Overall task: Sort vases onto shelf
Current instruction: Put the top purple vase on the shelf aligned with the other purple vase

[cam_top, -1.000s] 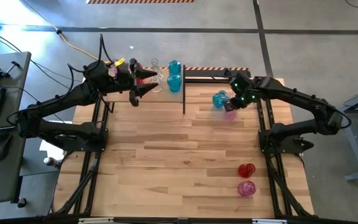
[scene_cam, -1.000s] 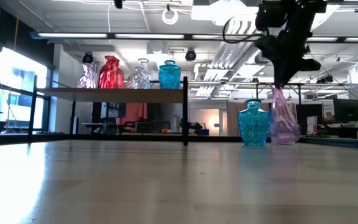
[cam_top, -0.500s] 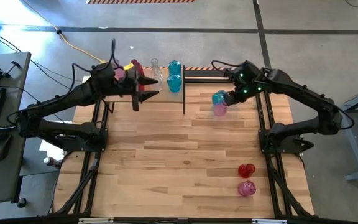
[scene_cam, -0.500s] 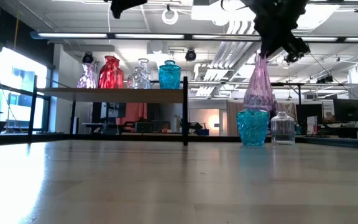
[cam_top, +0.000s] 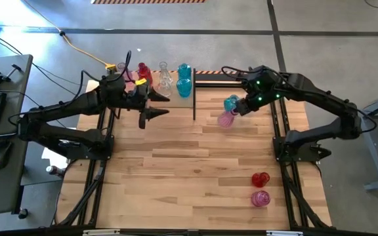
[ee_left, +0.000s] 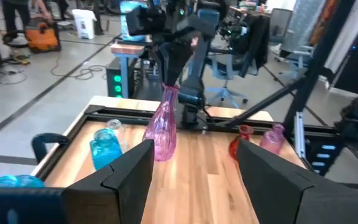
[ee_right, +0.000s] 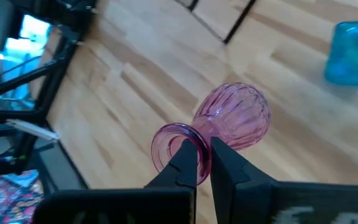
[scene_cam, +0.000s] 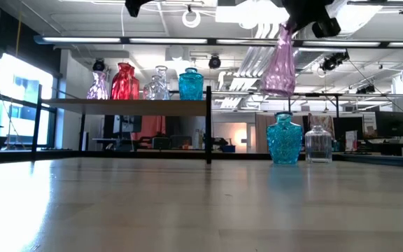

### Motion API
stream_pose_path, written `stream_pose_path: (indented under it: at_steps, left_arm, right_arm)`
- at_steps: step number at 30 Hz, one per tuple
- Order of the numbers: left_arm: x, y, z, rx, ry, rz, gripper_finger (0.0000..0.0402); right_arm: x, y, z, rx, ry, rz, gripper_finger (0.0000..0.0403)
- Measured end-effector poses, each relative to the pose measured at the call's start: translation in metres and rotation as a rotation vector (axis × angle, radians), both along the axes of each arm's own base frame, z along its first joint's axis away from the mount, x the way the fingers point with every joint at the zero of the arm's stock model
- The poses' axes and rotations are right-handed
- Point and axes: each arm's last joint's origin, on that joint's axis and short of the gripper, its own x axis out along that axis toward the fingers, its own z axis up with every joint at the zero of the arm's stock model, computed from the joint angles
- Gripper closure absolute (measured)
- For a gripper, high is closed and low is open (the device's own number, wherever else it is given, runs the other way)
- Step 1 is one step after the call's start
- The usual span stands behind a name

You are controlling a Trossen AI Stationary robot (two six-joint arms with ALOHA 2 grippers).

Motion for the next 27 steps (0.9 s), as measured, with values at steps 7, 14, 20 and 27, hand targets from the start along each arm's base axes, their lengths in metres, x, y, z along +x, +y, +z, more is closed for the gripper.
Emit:
stream_pose_path:
  at_steps: [7,14,20,27]
  left_arm:
    - [0.003,-0.014,-0.002,-0.013,0.016,-0.063,0.0181]
    - [0.009,-0.027,-0.007,-0.042,0.057,-0.125,0.0181]
    - [0.017,-0.038,-0.017,-0.063,0.129,-0.173,0.0181]
    - [0.028,-0.05,-0.027,-0.086,0.177,-0.224,0.0181]
  right_arm:
    - [0.017,0.022,0.006,0.059,-0.098,0.052,0.0403]
    - [0.044,0.047,0.006,0.107,-0.173,0.05,0.0403]
    - [0.075,0.068,0.001,0.157,-0.241,0.09,0.0403]
    - [0.102,0.084,-0.012,0.172,-0.259,0.097,0.0403]
